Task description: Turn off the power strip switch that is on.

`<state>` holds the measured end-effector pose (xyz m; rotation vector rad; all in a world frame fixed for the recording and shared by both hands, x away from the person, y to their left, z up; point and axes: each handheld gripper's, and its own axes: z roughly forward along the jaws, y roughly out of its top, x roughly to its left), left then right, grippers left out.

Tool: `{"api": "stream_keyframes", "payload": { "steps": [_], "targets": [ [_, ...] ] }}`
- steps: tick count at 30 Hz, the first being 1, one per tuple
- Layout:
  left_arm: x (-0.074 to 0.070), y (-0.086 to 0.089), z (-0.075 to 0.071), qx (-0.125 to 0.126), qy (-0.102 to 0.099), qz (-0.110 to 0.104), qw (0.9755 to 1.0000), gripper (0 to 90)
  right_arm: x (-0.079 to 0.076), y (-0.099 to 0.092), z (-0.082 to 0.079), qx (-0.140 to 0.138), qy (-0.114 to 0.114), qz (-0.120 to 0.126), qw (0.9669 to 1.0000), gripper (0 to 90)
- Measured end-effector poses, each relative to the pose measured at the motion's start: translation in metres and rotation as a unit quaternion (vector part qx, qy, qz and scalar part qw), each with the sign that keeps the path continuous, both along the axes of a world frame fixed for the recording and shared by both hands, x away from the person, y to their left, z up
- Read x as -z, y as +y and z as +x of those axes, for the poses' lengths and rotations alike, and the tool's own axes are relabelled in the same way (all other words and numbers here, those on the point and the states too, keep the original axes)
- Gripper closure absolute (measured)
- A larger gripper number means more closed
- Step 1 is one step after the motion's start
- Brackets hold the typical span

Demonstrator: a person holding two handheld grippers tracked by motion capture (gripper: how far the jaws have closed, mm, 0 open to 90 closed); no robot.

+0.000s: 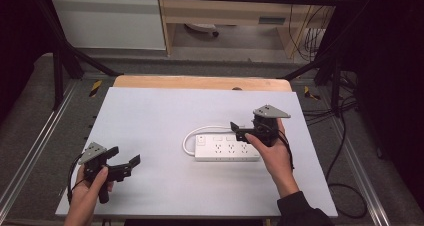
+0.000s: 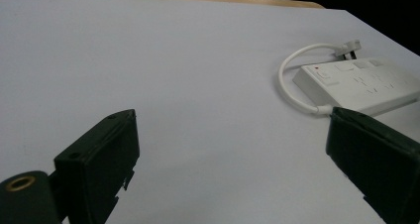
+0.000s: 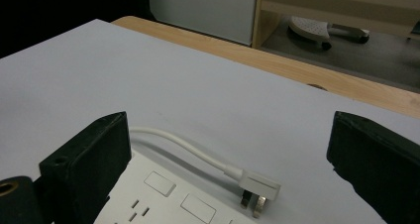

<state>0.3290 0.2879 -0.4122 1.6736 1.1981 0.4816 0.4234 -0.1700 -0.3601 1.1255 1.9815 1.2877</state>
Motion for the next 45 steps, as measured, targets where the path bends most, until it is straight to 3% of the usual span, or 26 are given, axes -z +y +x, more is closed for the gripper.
{"api": "stream_keyframes", "payload": {
  "steps": [9,16,24,34,45],
  "targets": [
    [0.001,0.0,0.0,0.003,0.001,0.002,1.0,6.2,-0.001,0.007,0.009,-0.007,-0.004,-0.001,1.0,4.4],
    [0.0,-0.001,0.0,0.004,0.001,0.003,1.0,6.2,0.0,0.011,0.013,-0.005,-0.007,-0.004,1.0,9.9],
    [0.0,-0.002,0.0,0.008,0.001,0.004,1.0,6.2,0.001,0.017,0.015,-0.01,-0.015,-0.003,0.9998,25.0],
    [0.0,-0.002,-0.001,0.007,0.0,0.003,1.0,6.2,0.002,0.028,0.014,-0.026,-0.026,-0.006,0.9993,55.5],
    [0.0,-0.002,-0.001,0.01,0.0,0.006,0.9999,6.2,0.007,0.034,0.013,-0.044,-0.031,0.002,0.9986,72.9]
  ]
}}
